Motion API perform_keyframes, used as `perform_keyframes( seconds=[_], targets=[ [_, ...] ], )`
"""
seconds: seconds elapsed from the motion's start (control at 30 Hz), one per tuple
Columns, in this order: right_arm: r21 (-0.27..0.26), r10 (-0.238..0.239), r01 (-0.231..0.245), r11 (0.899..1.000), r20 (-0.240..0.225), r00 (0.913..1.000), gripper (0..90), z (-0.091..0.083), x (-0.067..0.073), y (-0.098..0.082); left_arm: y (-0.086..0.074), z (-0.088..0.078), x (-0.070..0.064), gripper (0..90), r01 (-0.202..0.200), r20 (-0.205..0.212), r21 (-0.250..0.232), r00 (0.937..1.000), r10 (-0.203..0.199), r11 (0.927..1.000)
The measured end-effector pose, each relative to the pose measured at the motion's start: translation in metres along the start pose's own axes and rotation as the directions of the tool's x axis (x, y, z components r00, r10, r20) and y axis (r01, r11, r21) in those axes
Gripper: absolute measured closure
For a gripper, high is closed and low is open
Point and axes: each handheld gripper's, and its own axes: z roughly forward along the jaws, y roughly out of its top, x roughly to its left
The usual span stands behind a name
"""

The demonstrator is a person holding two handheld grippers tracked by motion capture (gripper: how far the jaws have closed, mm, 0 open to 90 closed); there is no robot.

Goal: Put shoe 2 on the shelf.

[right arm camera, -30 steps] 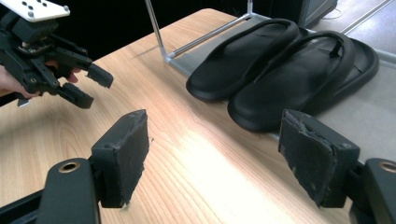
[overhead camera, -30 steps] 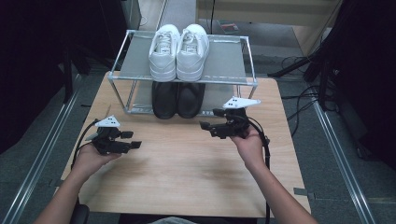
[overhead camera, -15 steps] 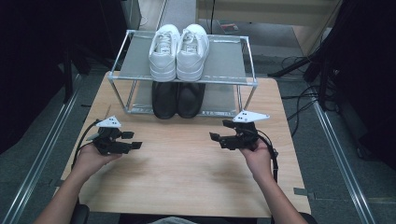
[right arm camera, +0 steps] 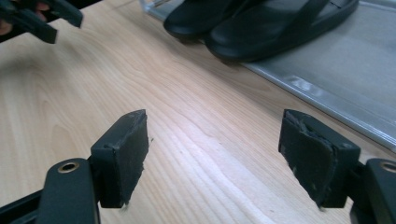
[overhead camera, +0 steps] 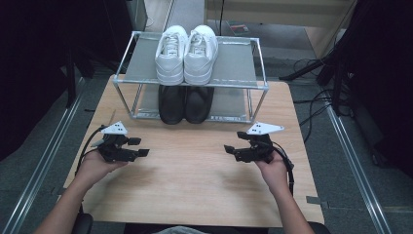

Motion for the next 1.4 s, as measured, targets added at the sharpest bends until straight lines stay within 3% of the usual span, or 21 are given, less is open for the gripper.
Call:
perform_keyframes(
  seconds=[0.13, 0.37, 0.63, 1.4],
  targets=[
    [0.009, 0.02, -0.02, 1.0, 0.012, 0.9997, 25.2, 0.004, -0.008, -0.002, 0.0, 0.002, -0.001, 36.3, -0.003, 0.004, 0.011, 1.0, 0.003, 0.9999],
    [0.007, 0.089, -0.089, 0.996, -0.021, 0.9958, 25.2, 0.008, -0.012, -0.004, 0.0, 0.004, -0.001, 36.3, -0.015, 0.003, 0.029, 0.9999, 0.015, 0.9995],
    [0.042, 0.047, -0.046, 0.998, -0.009, 0.9989, 25.1, 0.014, -0.008, -0.004, 0.0, 0.005, -0.002, 36.2, -0.019, 0.004, 0.034, 0.9998, 0.019, 0.9992],
    [0.064, 0.022, -0.022, 0.998, -0.002, 0.9997, 25.2, 0.016, -0.006, -0.004, 0.0, 0.008, -0.003, 35.6, -0.022, 0.018, 0.062, 0.9996, 0.021, 0.9979]
  ],
)
